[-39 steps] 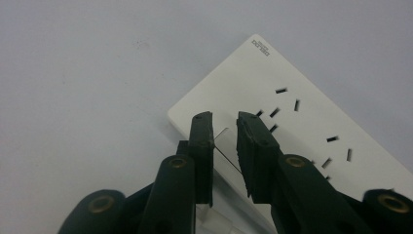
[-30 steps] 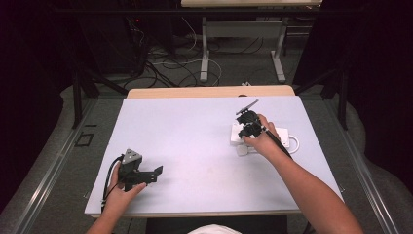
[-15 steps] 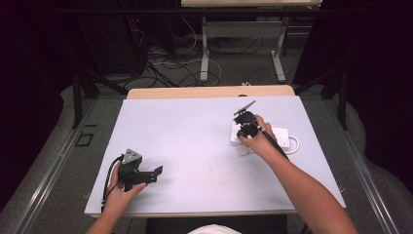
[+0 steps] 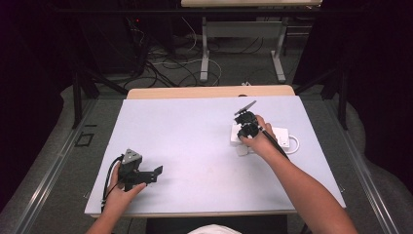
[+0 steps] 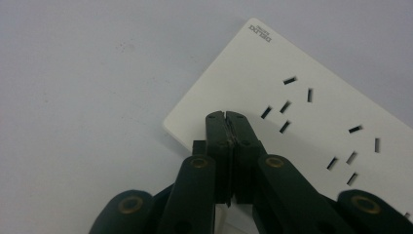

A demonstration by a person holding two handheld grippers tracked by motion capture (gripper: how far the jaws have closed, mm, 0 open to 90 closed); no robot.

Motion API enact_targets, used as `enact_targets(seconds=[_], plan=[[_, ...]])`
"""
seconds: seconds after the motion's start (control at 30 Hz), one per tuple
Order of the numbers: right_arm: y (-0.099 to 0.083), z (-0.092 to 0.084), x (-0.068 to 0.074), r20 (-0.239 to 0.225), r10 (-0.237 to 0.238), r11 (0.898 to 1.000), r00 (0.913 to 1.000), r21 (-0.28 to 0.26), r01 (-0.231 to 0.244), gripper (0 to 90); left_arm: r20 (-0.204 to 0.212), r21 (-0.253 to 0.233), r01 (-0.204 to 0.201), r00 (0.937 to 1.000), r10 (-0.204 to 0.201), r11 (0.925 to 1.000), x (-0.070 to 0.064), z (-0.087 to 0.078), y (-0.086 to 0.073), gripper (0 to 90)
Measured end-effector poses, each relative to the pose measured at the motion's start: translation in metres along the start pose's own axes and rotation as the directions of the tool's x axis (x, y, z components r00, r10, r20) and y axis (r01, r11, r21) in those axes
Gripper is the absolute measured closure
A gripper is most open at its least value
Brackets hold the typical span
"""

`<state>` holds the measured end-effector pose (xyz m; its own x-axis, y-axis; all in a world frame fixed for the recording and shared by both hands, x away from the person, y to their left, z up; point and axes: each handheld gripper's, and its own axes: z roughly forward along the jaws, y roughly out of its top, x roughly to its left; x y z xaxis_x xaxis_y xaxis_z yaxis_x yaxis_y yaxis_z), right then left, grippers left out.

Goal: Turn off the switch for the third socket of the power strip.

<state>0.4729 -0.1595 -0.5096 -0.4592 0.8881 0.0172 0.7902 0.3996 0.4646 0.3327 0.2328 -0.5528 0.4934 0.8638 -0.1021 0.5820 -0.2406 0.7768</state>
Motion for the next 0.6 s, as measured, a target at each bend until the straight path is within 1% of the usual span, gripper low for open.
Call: enact_targets(seconds=[0.1,0.2,0.23,0.27,0.33,0.37,0.43,0.53,0.57,0.6], plan=[[-0.0005,-0.0001,-0.0002,0.0,-0.003,1.0,1.0,0.0,0.003,89.4,0.001,0.001,0.0,1.0,0.0,1.0,0.0001,0.0002,0.0,6.4],[-0.0006,-0.0009,0.0,0.001,0.011,1.0,0.9999,0.007,-0.011,89.4,0.001,0.001,-0.001,1.0,0.001,1.0,0.0,0.0001,0.0,6.4],[-0.0016,0.0008,-0.001,-0.011,0.004,1.0,0.9999,-0.024,-0.004,89.4,0.001,0.001,-0.001,1.0,0.001,1.0,0.0,0.0001,0.0,6.5],[-0.0019,0.0007,-0.0011,-0.007,0.005,1.0,1.0,-0.026,-0.005,89.4,0.0,0.001,-0.001,1.0,0.001,1.0,0.0,0.0001,0.0,6.5],[-0.0018,0.0008,-0.0004,-0.004,0.013,1.0,0.9999,-0.024,-0.014,89.4,0.0,0.002,-0.001,1.0,0.001,1.0,0.0,0.0001,0.0,6.5],[-0.0016,0.0001,-0.0006,-0.003,0.007,1.0,1.0,-0.014,-0.007,89.4,0.0,0.002,-0.002,1.0,0.002,1.0,-0.0001,0.0001,0.0,6.5],[-0.0018,0.0003,-0.0005,-0.004,0.006,1.0,1.0,-0.014,-0.006,89.5,0.002,0.0,0.003,1.0,-0.003,1.0,-0.0004,0.0002,-0.0001,6.5],[-0.0024,0.0009,-0.0008,-0.013,0.012,1.0,0.9998,-0.009,-0.012,90.0,0.0,0.001,-0.002,1.0,0.002,1.0,0.0,0.0,0.0,6.5],[-0.0031,0.002,-0.0018,-0.021,0.002,1.0,0.9998,-0.004,-0.002,90.0,0.0,0.001,-0.001,1.0,0.001,1.0,0.0,0.0,0.0,6.5],[-0.0036,0.0017,-0.0017,-0.023,0.006,1.0,0.9997,-0.006,-0.006,90.0,0.0,0.0,-0.002,1.0,0.002,1.0,0.0,-0.0001,0.0,6.5]])
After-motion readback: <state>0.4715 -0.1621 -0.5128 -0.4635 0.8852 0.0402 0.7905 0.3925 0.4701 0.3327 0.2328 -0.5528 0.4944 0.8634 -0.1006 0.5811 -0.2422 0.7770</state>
